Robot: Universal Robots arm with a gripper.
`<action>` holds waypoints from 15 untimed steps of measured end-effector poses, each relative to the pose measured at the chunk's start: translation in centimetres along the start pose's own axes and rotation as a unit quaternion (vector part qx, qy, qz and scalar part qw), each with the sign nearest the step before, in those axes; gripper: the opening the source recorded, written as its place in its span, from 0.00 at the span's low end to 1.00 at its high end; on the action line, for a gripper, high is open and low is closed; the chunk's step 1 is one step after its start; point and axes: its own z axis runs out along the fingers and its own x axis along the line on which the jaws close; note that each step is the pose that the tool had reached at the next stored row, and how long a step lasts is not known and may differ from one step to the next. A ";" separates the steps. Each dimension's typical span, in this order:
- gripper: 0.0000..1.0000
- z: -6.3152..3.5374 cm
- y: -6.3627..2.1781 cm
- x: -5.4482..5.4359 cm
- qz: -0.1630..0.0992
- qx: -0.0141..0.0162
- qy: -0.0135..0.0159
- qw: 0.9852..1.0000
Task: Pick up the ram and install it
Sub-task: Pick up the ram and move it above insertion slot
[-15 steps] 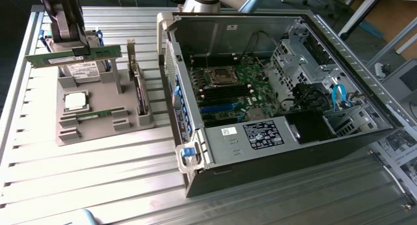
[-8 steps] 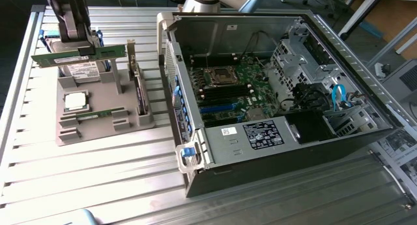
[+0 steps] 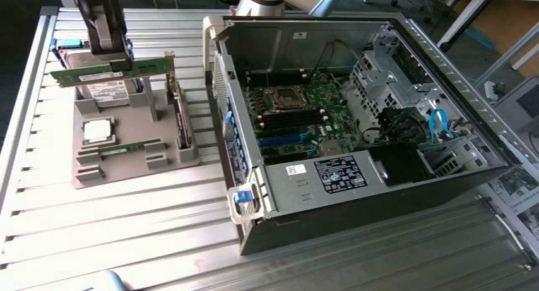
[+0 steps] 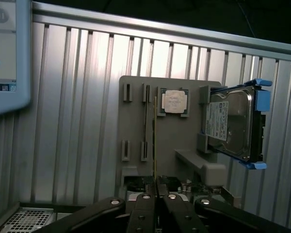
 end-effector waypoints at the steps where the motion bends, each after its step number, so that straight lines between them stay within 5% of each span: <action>1: 0.12 0.00 -0.13 0.0 0.000 0.000 0.000 1.000; 15: 0.12 -0.05 -1.77 0.2 0.000 0.000 0.000 1.000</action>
